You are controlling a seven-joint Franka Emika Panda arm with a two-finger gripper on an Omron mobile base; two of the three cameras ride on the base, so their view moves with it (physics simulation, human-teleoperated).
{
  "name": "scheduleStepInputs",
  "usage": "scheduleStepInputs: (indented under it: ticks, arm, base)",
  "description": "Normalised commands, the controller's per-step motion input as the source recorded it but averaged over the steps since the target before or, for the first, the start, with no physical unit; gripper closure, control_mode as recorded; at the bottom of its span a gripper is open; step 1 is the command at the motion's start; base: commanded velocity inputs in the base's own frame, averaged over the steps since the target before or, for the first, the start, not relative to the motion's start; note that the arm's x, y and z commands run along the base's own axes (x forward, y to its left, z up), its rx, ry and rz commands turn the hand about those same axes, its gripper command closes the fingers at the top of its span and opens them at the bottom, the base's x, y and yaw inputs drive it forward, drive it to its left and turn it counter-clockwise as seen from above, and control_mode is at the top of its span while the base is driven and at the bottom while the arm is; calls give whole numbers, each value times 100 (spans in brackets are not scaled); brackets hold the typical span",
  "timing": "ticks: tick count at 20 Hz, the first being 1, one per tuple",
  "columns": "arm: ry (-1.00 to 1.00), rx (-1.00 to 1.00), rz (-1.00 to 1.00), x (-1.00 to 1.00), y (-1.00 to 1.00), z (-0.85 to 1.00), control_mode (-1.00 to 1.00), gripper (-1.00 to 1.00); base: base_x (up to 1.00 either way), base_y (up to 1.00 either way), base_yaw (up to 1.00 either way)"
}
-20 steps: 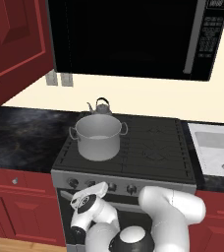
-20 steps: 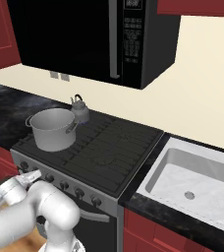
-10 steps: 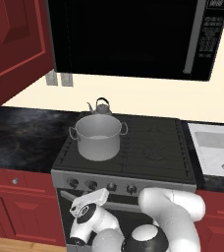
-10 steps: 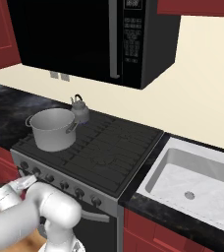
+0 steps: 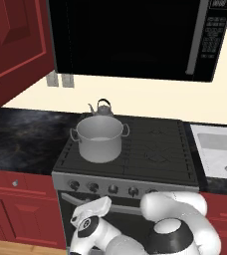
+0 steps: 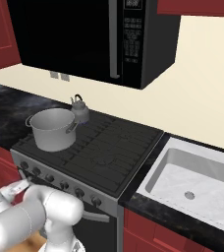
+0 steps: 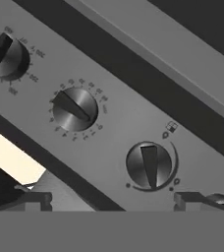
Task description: Pick the kettle from the cabinet and place it on a stove burner. Then pick the pot from the counter and place it on another stove burner. Finally, turn both burners on.
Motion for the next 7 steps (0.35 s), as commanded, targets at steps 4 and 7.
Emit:
scheduleStepInputs:
  ticks: [4,7]
  arm:
    - [0,-9,-1,-39,9,23,-100,-100]
    - [0,-11,-1,-37,13,29,-100,-100]
  base:
    - [0,0,0]
    - [0,0,0]
